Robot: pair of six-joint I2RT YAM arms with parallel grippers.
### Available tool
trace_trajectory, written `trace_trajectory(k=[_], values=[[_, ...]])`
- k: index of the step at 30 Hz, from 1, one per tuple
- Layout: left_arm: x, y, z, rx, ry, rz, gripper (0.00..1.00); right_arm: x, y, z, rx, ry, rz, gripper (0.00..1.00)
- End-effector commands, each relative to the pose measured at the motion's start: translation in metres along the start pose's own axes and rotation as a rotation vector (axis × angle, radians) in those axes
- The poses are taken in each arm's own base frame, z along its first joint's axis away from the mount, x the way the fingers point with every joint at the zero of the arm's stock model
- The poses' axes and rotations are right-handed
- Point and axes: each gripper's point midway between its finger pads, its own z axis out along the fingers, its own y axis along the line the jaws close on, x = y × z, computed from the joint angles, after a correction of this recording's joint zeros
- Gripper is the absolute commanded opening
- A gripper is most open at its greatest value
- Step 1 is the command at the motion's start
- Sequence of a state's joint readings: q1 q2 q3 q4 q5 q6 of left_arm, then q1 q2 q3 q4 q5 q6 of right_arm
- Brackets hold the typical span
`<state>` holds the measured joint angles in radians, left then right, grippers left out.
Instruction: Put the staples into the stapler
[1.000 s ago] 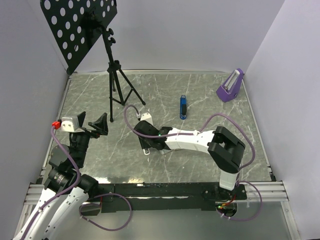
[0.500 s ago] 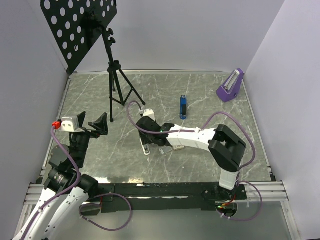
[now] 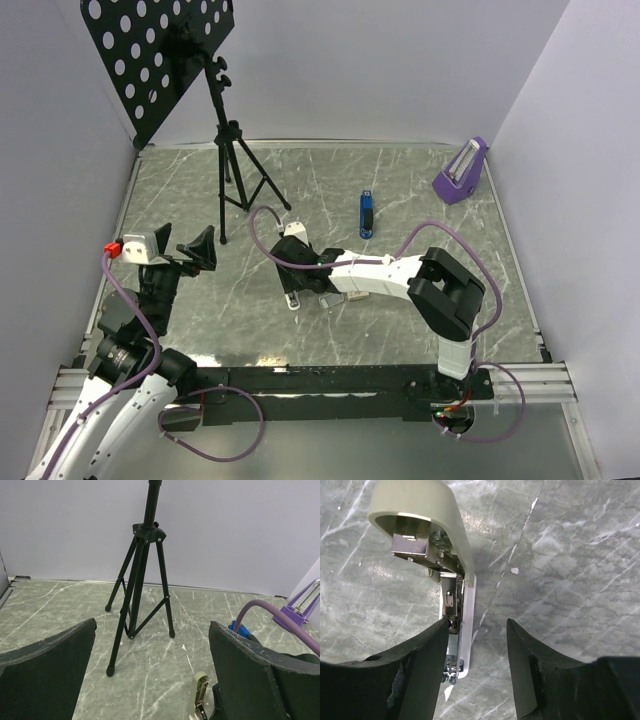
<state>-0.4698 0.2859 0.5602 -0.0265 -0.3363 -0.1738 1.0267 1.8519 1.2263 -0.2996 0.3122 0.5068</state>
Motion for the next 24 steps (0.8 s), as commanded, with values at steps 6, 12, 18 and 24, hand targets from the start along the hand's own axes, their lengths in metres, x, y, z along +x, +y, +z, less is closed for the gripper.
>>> trace_trajectory(k=[6, 12, 18, 24], values=[[-0.01, -0.005, 0.002, 0.019, -0.029, -0.017, 0.99, -0.004, 0.001, -0.007, -0.027, -0.004, 0.002, 0.57], [-0.009, -0.005, 0.002, 0.02, -0.027, -0.018, 1.0, 0.002, 0.0, -0.012, -0.036, 0.009, -0.003, 0.57], [-0.009, -0.005, 0.002, 0.021, -0.026, -0.016, 0.99, 0.007, -0.002, -0.017, -0.042, 0.026, -0.004, 0.57], [-0.008, -0.006, 0.003, 0.024, -0.022, -0.016, 0.99, 0.013, 0.0, -0.018, -0.061, 0.054, -0.013, 0.57]])
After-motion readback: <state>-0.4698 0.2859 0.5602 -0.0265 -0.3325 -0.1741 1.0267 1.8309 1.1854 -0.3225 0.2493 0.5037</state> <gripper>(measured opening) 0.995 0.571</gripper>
